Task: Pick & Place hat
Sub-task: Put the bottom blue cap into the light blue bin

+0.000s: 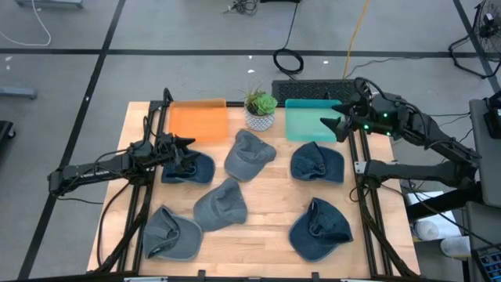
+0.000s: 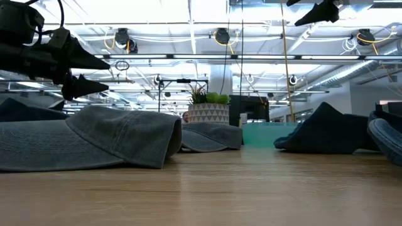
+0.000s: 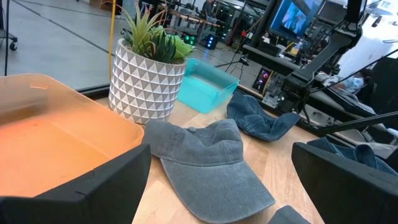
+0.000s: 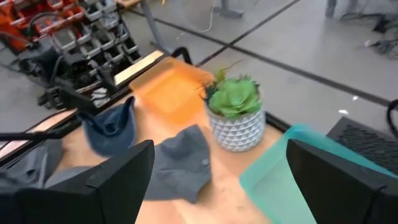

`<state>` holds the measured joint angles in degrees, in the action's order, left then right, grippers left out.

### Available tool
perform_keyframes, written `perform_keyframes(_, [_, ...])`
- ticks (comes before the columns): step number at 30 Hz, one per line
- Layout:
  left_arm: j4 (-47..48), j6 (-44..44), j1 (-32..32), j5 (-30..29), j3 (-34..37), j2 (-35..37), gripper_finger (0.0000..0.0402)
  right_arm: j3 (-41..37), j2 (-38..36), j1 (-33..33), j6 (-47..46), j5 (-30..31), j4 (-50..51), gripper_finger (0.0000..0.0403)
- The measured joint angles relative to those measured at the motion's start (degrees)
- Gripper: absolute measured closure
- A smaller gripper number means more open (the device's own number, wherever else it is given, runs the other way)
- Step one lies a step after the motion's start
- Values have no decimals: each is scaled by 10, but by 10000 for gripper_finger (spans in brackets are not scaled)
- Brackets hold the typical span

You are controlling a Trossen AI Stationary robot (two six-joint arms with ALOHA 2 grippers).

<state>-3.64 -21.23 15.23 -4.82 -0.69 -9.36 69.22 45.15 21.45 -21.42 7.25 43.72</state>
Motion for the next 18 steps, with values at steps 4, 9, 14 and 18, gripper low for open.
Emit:
perform_keyframes(4, [0, 0, 0, 0, 0, 0, 2, 16, 26, -30, -17, 0, -1, 51])
perform_keyframes(9, [0, 0, 0, 0, 0, 0, 2, 33, 63, -68, -37, 1, -1, 51])
perform_keyframes(14, [0, 0, 0, 0, 0, 0, 2, 55, 106, -104, -95, 1, -1, 51])
perform_keyframes(18, [0, 0, 0, 0, 0, 0, 2, 72, 137, -128, -141, 1, -1, 51])
